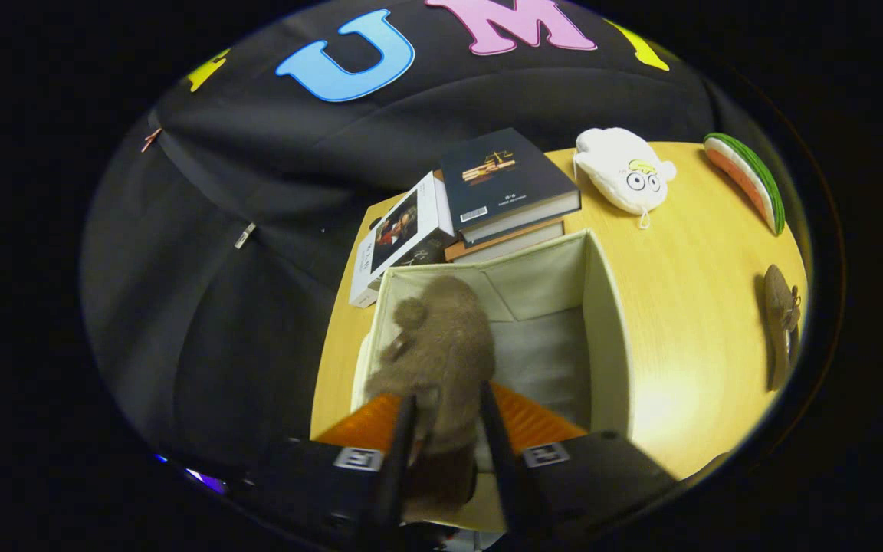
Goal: Open the storage box then place both shoes into the box .Put the left shoe in first, then the right shoe, with the right side of both shoes facing outward in a uniform manner.
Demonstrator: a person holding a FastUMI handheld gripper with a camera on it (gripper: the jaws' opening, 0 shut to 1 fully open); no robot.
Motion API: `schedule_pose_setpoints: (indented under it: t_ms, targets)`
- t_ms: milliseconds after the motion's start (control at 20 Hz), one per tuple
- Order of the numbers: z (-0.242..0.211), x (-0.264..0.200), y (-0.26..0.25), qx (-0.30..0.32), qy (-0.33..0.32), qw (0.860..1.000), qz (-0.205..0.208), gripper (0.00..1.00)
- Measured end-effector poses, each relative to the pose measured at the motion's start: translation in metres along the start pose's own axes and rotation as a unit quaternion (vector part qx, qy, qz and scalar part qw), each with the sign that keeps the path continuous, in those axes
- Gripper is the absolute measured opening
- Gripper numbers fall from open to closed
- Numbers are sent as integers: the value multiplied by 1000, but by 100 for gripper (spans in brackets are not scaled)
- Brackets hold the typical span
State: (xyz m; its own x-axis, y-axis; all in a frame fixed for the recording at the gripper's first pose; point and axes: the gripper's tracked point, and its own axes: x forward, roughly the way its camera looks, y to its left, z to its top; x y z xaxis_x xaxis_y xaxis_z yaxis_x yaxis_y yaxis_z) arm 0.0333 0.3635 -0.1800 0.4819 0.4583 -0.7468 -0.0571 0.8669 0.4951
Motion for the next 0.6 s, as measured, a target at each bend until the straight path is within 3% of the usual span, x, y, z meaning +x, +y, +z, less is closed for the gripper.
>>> schedule_pose_setpoints:
  t_ms: [100, 400, 600]
  targets:
    - [8, -5, 9, -16, -13, 1000, 13, 99]
    - [32, -75, 4, -90, -75, 992, 37, 99]
    - [56, -127, -45, -128, -123, 984, 26, 98]
